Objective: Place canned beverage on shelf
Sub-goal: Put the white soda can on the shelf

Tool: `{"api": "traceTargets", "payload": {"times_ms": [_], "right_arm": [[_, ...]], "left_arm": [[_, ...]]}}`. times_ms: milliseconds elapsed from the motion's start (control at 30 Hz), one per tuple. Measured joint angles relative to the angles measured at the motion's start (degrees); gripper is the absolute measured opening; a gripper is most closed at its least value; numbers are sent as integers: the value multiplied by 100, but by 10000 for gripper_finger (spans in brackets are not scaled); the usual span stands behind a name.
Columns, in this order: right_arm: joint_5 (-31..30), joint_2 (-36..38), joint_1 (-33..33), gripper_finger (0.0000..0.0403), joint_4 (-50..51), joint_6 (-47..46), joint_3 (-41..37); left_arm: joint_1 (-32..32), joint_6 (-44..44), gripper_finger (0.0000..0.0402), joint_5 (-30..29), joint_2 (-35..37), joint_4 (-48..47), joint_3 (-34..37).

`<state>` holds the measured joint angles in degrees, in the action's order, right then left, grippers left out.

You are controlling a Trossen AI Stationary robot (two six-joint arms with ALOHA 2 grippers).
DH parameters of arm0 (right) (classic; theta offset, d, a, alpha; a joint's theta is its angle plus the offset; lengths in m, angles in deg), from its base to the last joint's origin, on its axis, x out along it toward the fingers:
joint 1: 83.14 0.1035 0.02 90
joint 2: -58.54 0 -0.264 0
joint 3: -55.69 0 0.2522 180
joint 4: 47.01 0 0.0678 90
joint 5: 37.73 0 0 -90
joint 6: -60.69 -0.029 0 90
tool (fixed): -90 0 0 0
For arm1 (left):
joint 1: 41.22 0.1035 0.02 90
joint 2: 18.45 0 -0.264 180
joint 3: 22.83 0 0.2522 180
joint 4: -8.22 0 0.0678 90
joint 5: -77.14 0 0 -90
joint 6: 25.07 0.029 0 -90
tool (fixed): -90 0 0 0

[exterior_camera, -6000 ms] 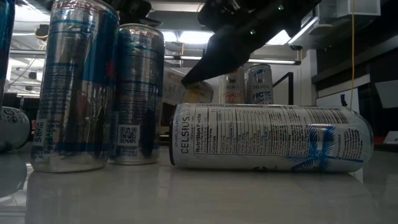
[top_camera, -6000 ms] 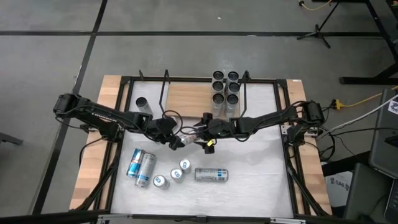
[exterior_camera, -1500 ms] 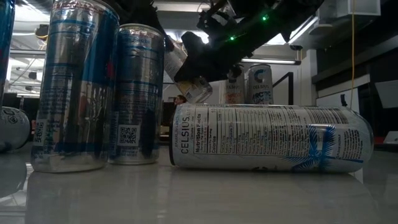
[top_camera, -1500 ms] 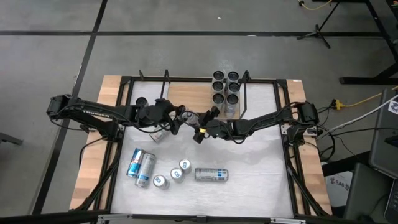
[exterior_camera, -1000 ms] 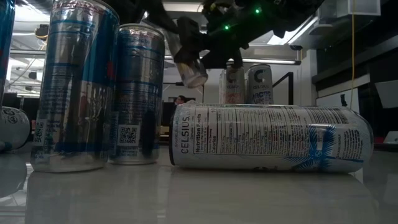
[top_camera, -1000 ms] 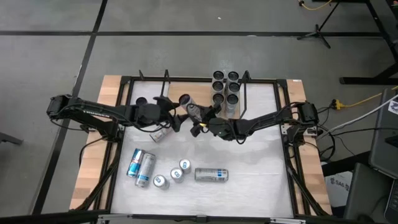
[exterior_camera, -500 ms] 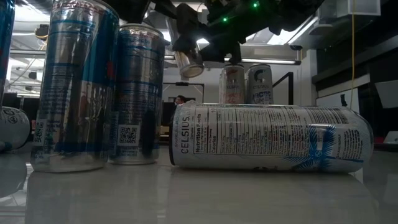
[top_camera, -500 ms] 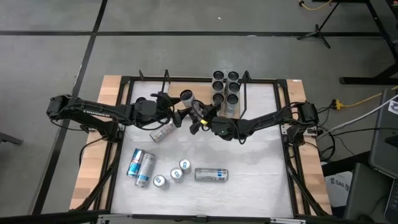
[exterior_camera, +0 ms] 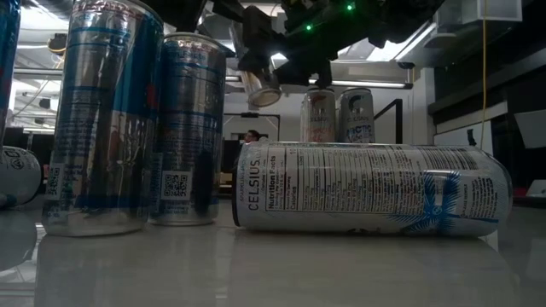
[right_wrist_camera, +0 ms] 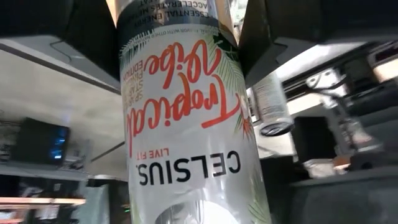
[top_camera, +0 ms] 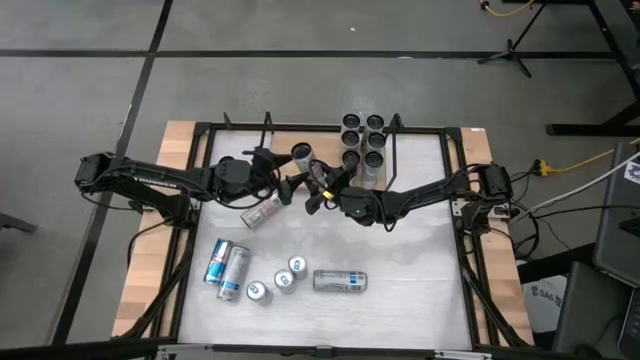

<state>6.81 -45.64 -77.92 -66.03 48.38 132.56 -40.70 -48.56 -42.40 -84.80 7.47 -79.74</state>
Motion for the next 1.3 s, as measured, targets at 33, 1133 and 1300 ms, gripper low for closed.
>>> {"api": "traceTargets", "payload": {"times_ms": [33, 1133, 1300], "right_arm": [[124, 0, 0, 254, 20, 19, 0], [747, 0, 0, 254, 72, -90, -1], [929, 0, 0, 254, 87, -96, -2]], "left_arm": [[0, 12, 367, 73, 0, -1, 0], [-11, -293, 338, -284, -1, 0, -1], [-11, -51, 311, -248, -1, 29, -2]]}}
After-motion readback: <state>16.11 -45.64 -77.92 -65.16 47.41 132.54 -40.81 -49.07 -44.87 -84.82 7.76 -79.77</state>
